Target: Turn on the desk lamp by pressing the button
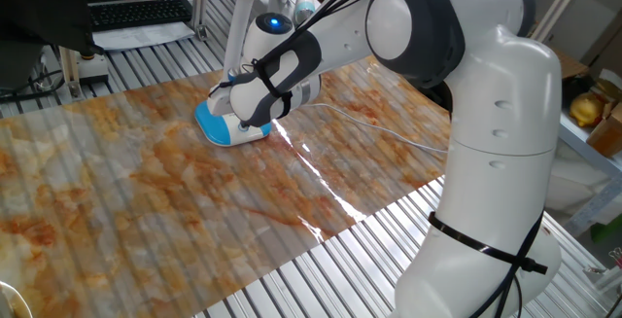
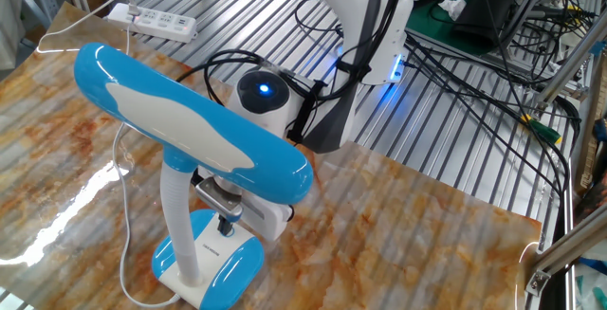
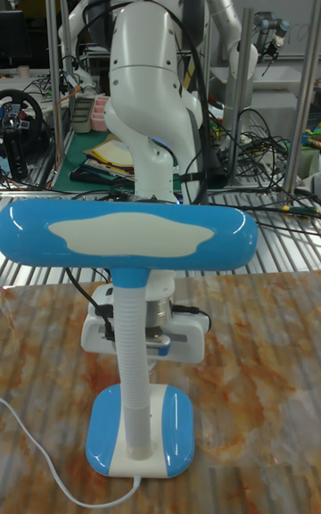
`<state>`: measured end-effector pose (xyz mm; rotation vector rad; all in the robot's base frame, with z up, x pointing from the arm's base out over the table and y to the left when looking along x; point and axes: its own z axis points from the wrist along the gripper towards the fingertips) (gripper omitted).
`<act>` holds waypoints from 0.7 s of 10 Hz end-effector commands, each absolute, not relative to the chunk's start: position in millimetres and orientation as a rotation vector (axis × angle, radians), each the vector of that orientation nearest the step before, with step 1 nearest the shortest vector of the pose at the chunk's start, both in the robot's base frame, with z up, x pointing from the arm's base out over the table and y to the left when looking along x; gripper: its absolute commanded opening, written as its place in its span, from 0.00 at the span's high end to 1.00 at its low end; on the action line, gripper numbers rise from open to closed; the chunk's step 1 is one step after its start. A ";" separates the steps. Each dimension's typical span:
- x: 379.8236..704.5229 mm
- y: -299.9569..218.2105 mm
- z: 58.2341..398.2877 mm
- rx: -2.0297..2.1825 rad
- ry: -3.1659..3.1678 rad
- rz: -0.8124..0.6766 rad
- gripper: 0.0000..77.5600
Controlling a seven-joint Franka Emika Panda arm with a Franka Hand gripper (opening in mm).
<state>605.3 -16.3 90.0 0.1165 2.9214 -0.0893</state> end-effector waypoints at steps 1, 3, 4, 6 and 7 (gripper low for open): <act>607.2 -17.0 85.9 0.111 2.908 -0.092 1.00; 607.2 -17.0 83.1 0.106 2.907 -0.095 1.00; 607.2 -17.0 81.6 0.105 2.907 -0.095 1.00; 607.1 -17.1 80.0 0.103 2.904 -0.096 1.00; 607.0 -17.1 80.0 0.102 2.904 -0.098 1.00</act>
